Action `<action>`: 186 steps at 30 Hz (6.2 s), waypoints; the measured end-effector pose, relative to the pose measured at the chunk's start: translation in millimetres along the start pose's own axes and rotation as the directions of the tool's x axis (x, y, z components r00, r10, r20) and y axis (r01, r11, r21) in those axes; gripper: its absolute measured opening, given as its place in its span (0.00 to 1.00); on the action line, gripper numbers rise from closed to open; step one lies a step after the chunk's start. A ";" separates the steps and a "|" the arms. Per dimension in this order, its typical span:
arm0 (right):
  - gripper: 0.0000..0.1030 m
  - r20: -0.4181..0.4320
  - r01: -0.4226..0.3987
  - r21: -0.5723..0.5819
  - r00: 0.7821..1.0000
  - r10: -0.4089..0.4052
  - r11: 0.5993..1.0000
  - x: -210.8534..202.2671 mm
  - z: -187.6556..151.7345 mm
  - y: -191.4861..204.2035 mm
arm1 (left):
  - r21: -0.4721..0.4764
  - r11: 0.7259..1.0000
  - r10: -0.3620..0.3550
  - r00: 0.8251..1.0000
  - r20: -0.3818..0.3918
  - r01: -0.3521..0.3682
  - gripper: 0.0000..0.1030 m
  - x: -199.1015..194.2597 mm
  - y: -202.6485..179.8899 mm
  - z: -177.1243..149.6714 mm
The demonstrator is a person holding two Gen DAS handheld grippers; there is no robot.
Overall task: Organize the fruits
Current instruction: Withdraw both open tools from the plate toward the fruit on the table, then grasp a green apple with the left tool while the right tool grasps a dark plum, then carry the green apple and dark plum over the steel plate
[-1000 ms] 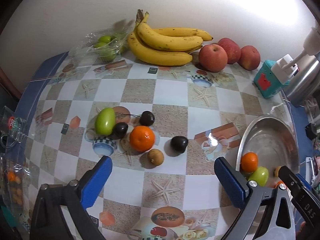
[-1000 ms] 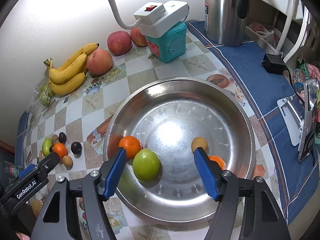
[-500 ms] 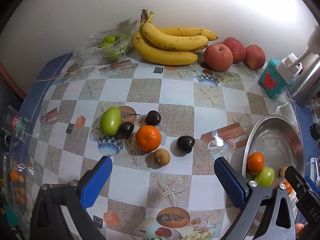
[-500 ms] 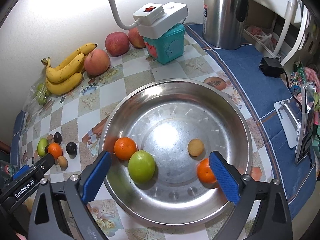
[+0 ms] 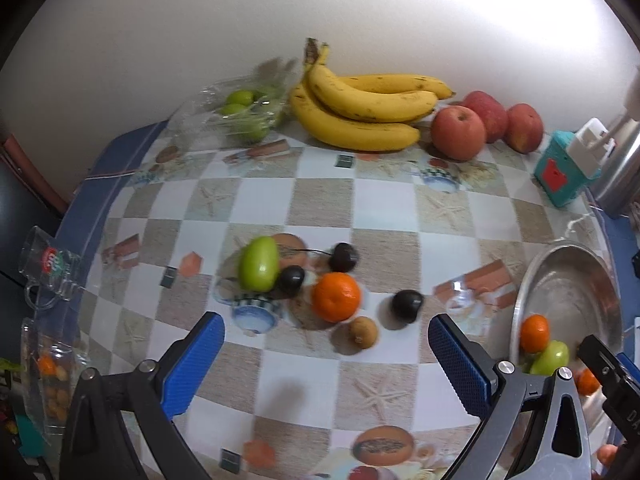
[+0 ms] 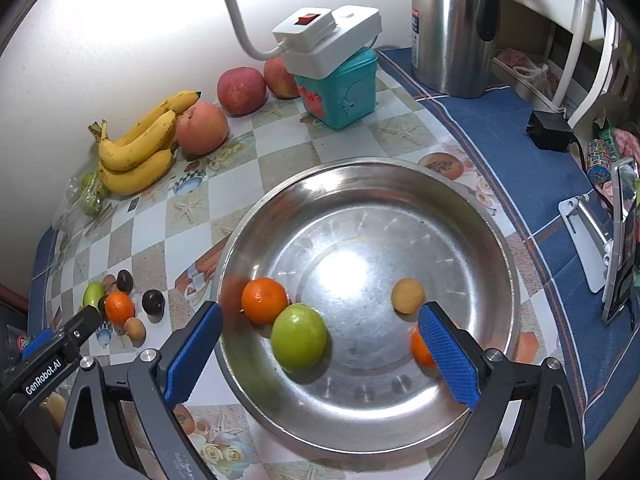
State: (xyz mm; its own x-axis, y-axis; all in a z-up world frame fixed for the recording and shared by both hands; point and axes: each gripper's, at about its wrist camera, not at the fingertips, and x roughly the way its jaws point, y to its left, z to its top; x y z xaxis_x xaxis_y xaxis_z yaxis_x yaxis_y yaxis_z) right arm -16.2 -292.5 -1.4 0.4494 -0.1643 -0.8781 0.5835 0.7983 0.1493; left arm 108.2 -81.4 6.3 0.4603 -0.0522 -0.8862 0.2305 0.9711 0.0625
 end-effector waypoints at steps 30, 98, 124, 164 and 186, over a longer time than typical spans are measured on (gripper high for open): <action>0.95 -0.071 -0.230 -0.234 0.973 0.220 0.945 27.9 -16.1 123.5 | -0.182 0.983 0.030 0.999 -0.015 -0.033 1.00 32.0 114.8 16.1; 0.27 -0.170 -0.299 -0.229 0.949 0.264 0.927 83.1 -5.1 152.1 | -0.231 0.965 -0.142 0.987 -0.080 0.120 0.38 98.5 102.5 37.7; 0.27 -0.118 -0.290 -0.142 0.954 0.274 0.947 20.2 -25.9 121.4 | -0.117 0.987 -0.111 0.994 -0.015 0.109 0.39 7.0 61.3 6.6; 0.28 -0.011 -0.093 0.208 0.995 0.098 0.974 -1.8 6.0 -63.6 | 0.183 0.927 -0.329 0.944 -0.031 0.328 0.39 -34.0 -121.8 -31.4; 0.28 0.017 -0.159 0.123 0.987 0.158 0.980 38.3 15.2 -45.6 | 0.163 0.907 -0.382 0.921 -0.072 0.388 0.39 5.2 -146.5 -39.0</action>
State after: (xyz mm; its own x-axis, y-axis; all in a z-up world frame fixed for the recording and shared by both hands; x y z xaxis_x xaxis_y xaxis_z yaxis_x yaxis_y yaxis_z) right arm -15.3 -344.0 -35.0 0.5471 -0.0458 -0.8358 0.5836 0.7366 0.3417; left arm 43.4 -214.9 -25.4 0.2744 -0.4019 -0.8736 0.5273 0.8226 -0.2128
